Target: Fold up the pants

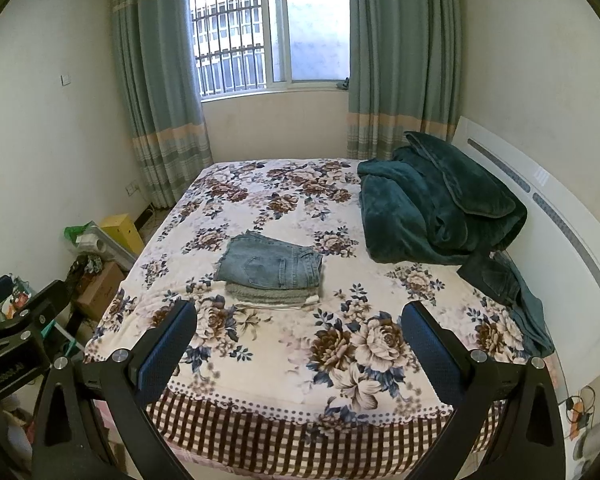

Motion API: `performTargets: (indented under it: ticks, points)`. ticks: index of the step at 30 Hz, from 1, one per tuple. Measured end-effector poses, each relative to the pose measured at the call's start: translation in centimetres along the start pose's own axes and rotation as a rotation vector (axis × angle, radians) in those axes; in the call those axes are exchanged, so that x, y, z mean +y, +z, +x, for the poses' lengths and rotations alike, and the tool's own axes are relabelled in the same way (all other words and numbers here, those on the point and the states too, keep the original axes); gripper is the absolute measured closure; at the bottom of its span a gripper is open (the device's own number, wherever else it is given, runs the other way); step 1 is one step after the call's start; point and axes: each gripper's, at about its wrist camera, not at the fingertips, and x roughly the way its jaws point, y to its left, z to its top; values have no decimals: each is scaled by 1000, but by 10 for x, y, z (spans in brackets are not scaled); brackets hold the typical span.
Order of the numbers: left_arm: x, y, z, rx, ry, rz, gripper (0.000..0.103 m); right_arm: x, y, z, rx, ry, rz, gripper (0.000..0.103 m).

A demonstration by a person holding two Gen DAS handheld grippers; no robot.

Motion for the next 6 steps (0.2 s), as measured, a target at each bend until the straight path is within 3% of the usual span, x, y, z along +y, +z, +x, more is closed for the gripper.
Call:
performTargets:
  ticks: [6]
  points:
    - [0, 4, 1, -6, 1, -3, 0, 1, 0, 0, 1, 1, 2, 0]
